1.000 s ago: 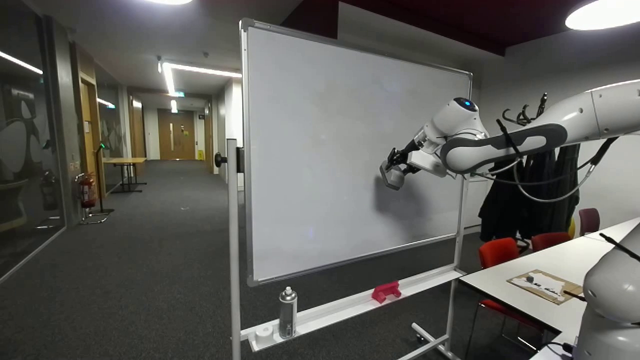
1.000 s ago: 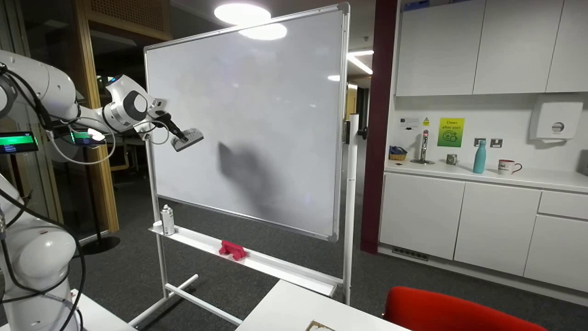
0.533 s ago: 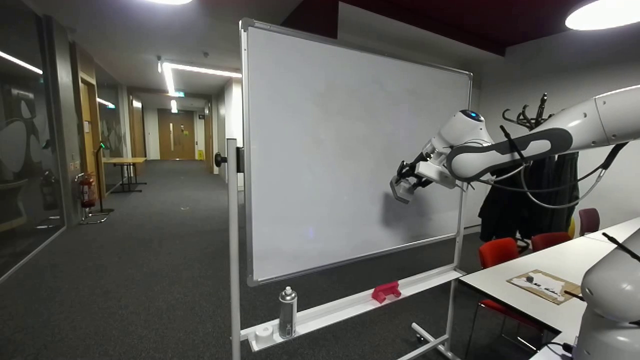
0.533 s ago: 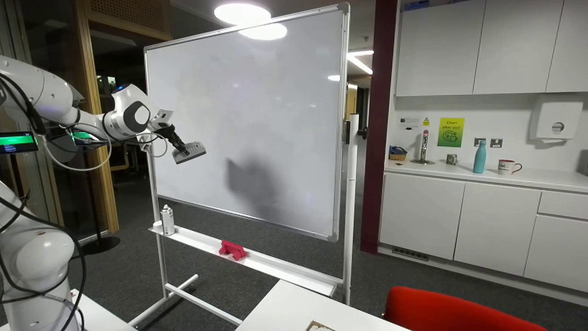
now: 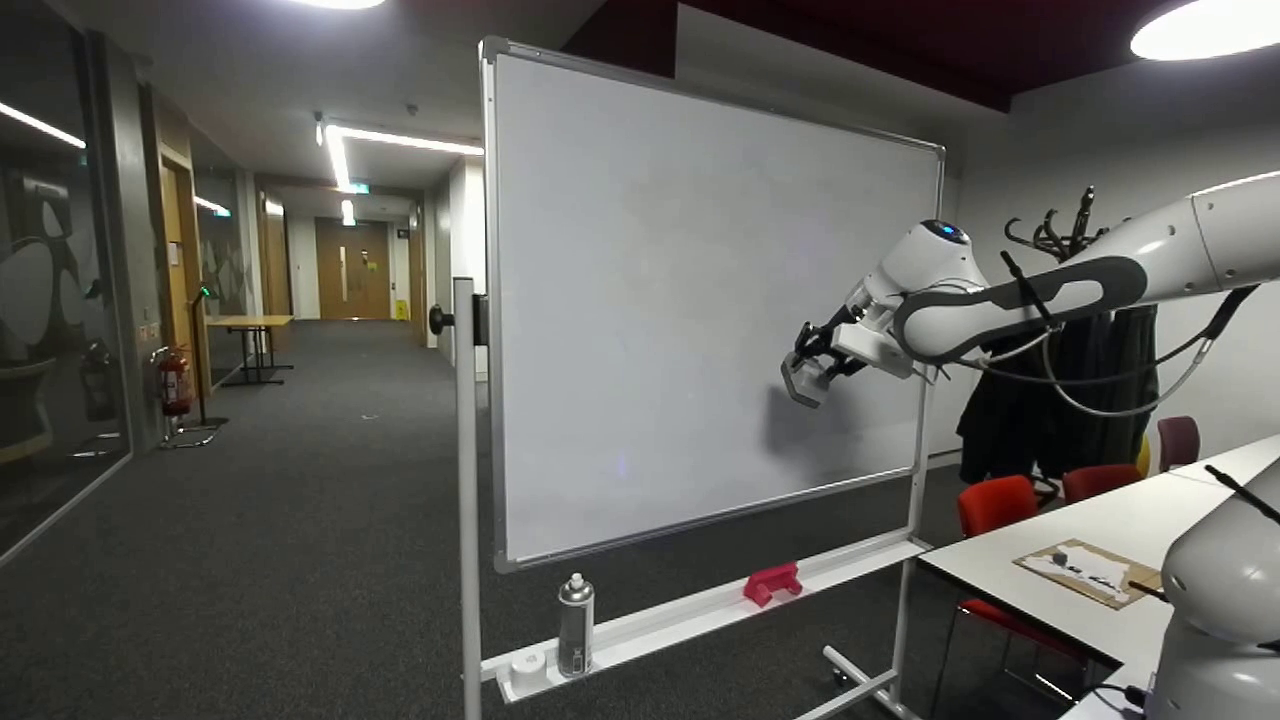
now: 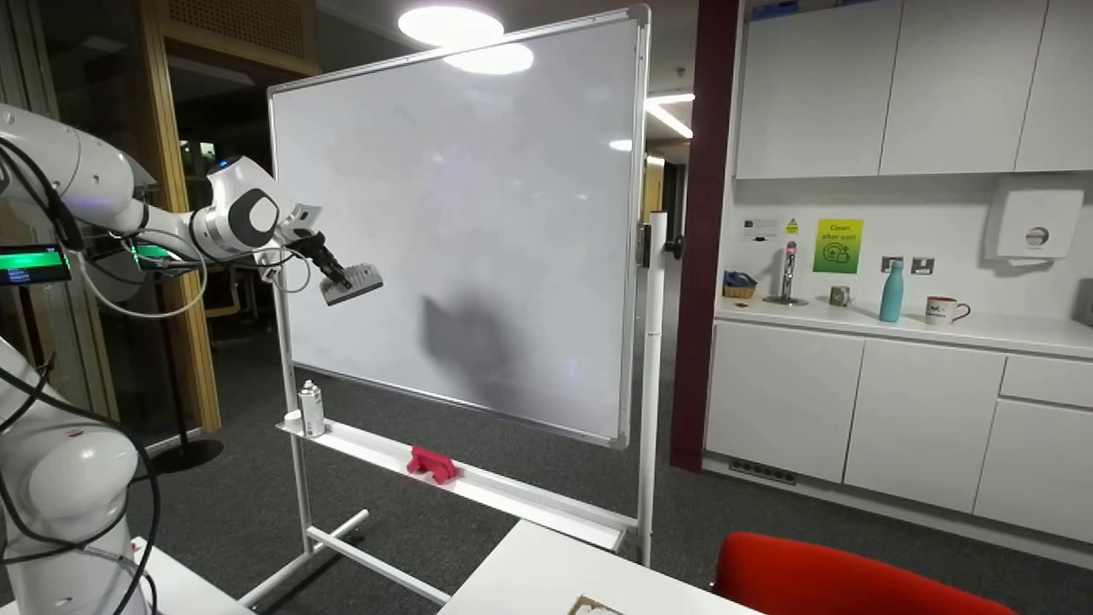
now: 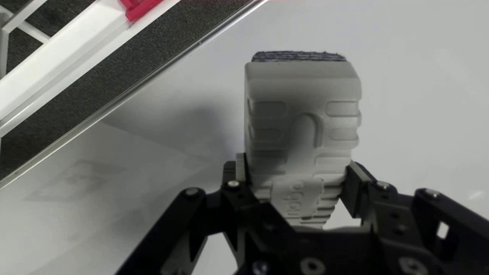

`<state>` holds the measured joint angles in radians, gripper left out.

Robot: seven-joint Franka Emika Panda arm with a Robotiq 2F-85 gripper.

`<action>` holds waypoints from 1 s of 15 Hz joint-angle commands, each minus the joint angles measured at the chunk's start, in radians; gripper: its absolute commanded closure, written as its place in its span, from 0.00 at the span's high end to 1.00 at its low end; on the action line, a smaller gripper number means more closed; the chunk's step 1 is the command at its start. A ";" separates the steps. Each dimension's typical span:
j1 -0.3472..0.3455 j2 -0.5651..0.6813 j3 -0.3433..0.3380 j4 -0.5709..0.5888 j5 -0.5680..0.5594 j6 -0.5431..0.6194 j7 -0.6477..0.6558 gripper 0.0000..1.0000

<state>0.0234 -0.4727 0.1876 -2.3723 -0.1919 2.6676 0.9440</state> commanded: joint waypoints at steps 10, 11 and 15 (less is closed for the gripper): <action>-0.152 0.053 -0.129 -0.137 0.002 0.042 -0.446 0.34; -0.159 0.059 -0.151 -0.152 0.010 0.049 -0.498 0.34; -0.178 0.077 -0.250 -0.206 0.025 0.090 -0.701 0.34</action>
<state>-0.1357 -0.3971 -0.0091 -2.5337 -0.1912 2.6872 0.3879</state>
